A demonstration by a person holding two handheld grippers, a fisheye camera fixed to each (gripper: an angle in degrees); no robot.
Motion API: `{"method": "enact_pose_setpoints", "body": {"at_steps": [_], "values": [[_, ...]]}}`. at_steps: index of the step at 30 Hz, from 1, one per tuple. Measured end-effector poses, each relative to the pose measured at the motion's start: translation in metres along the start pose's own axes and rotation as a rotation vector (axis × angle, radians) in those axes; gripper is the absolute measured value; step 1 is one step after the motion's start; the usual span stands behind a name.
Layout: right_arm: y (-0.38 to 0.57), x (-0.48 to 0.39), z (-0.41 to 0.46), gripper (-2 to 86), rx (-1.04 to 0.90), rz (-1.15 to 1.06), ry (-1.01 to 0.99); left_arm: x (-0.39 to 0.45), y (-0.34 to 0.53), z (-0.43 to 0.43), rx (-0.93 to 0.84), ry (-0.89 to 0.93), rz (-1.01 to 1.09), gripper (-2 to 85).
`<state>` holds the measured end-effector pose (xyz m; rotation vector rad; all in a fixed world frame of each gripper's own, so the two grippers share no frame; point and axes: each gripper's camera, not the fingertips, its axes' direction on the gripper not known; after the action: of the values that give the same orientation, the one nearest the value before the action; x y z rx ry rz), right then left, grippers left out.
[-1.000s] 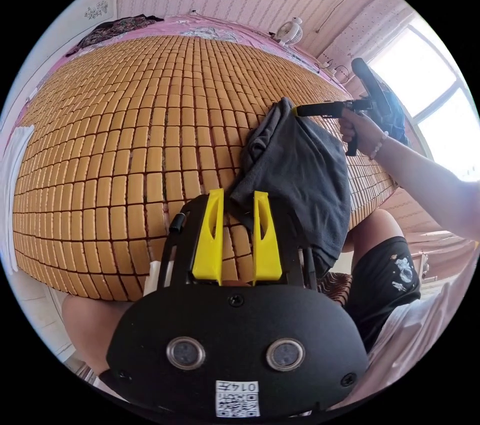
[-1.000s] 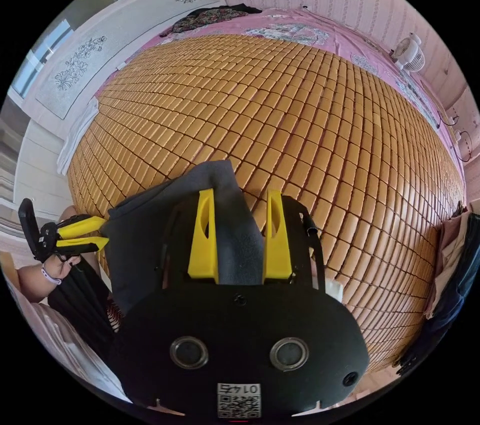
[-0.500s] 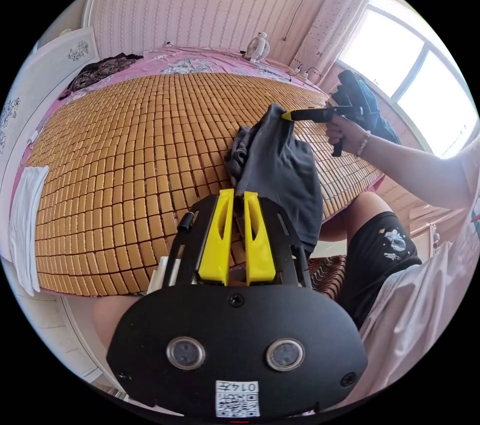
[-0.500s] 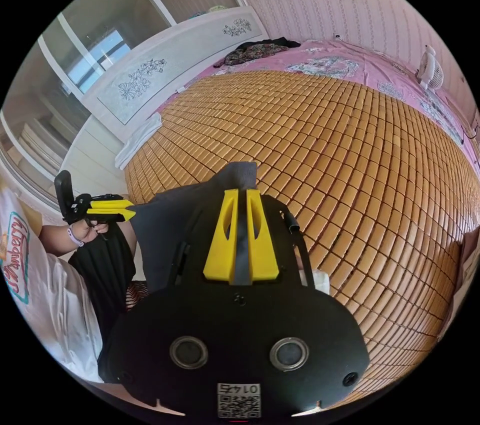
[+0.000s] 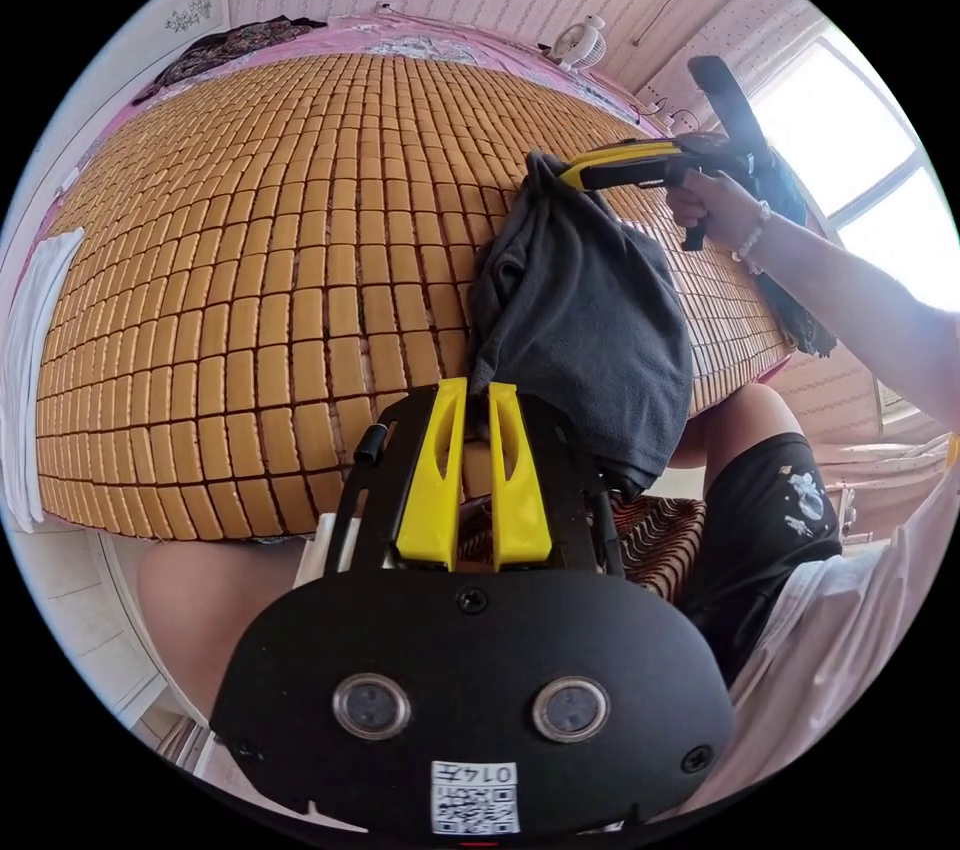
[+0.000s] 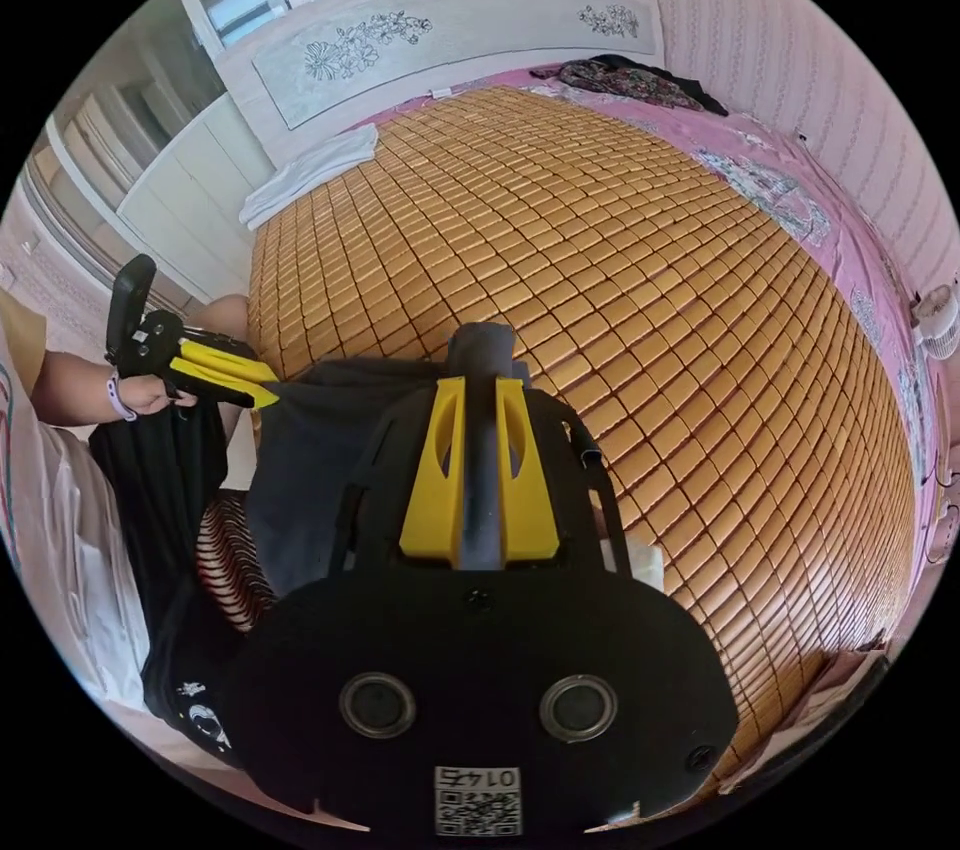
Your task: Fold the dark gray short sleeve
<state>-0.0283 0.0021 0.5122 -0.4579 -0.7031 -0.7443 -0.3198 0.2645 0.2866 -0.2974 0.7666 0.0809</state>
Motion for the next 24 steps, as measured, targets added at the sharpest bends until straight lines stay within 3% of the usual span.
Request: {"method": "enact_pose_setpoints", "body": {"at_steps": [5,13,24], "values": [[-0.015,0.022,0.015,13.8,-0.021,0.033,-0.063,-0.006,0.004,-0.011,-0.002,0.037,-0.019,4.4],[-0.017,0.043,0.024,8.1,-0.077,0.021,-0.247,-0.012,0.014,-0.035,0.031,0.084,-0.042,4.1],[0.061,0.036,-0.086,4.3,0.356,0.033,-0.370,-0.018,0.045,-0.136,0.303,0.092,0.019,3.7]]}}
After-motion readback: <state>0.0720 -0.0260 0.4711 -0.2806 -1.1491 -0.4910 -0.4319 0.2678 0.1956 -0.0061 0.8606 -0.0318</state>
